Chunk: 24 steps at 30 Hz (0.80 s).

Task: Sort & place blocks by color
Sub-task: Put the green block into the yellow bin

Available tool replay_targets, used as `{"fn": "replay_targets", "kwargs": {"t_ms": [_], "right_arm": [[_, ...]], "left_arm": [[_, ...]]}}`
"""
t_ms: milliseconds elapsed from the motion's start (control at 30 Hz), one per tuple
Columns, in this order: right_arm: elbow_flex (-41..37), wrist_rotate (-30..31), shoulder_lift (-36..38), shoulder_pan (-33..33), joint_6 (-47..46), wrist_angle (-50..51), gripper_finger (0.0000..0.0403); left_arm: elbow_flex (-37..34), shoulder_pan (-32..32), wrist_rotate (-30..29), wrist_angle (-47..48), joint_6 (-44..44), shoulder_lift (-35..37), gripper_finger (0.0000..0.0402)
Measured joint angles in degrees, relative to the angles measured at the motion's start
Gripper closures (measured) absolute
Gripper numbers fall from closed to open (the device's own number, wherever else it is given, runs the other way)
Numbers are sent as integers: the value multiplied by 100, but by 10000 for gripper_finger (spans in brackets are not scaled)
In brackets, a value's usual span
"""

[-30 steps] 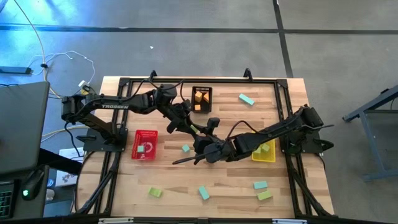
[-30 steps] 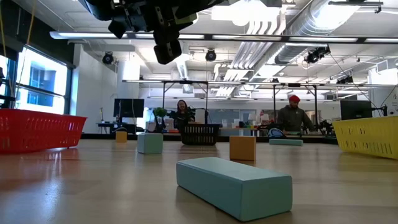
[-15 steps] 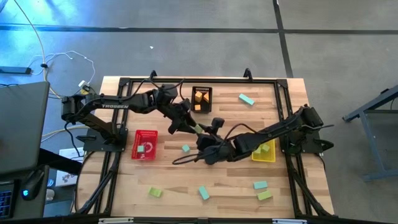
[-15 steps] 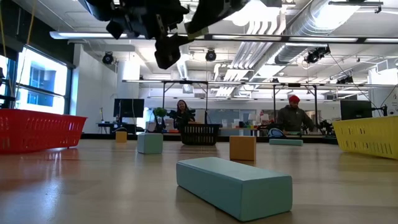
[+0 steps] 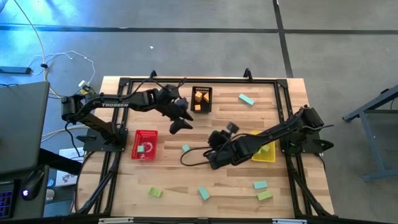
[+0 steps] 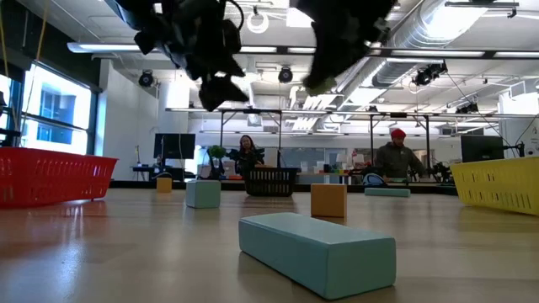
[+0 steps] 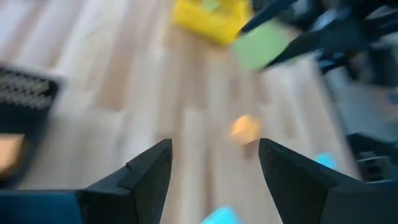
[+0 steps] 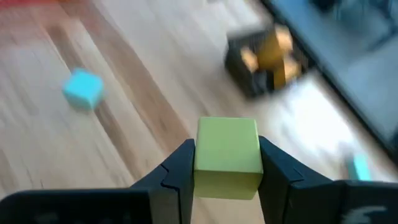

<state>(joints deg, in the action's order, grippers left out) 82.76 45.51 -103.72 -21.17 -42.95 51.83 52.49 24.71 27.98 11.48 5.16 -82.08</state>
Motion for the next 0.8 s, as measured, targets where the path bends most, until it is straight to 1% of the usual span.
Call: {"fn": "replay_targets", "kwargs": {"t_ms": [133, 233, 433, 567, 733, 800], "right_arm": [[0, -429, 0, -101, -1228, 999, 301], [0, -704, 0, -233, -2000, 1691, 301], [0, -1089, 0, -546, -3371, 3005, 301], [0, -1257, 0, -739, -4223, 3795, 301], [-158, -1452, 1, -858, -4561, 3809, 301], [-347, -1664, 7, -848, -4713, 3825, 301]], "left_arm": [[0, 2, -822, 455, -243, 0, 182], [0, 2, -1149, 701, -244, 0, 187], [0, -92, -1358, 978, -250, 0, 199], [0, -267, -1365, 1108, -234, 0, 204], [0, -587, -1365, 1493, -223, 0, 208], [0, -742, -1363, 1713, -207, 0, 209]]}}
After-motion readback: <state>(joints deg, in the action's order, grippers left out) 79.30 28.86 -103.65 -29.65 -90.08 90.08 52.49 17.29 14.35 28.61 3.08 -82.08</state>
